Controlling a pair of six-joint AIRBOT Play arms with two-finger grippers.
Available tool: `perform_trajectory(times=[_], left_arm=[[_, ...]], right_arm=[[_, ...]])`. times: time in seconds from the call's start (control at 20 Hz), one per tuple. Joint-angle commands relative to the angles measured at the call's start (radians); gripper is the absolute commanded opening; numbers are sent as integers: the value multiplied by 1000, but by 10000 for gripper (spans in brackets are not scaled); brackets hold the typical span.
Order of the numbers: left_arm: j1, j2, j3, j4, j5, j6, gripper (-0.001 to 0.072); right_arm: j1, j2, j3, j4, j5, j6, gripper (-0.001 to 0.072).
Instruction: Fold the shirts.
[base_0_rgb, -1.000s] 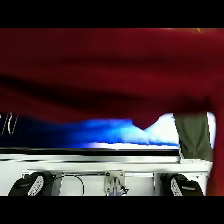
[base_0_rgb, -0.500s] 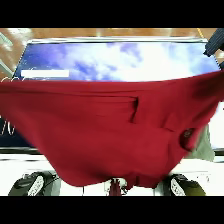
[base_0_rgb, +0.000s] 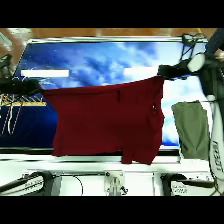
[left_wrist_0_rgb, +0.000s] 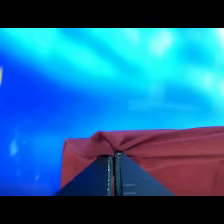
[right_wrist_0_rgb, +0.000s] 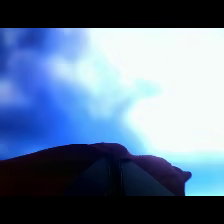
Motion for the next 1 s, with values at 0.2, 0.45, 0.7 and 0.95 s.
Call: perform_trajectory(times=[0.2, 0.45, 0.7, 0.95], left_arm=[[-86, -382, 158, -176, 330, 5, 29], [-68, -420, 161, -139, 164, 4, 27], [33, -428, 159, -130, -229, -11, 27], [30, -460, 156, -130, -349, -27, 27]], right_arm=[[43, -254, -10, 3, -339, 88, 72], [20, -276, -9, -23, -199, 87, 72], [-56, -213, -9, -64, 161, 43, 72], [-75, -242, -10, -99, 354, 46, 72]])
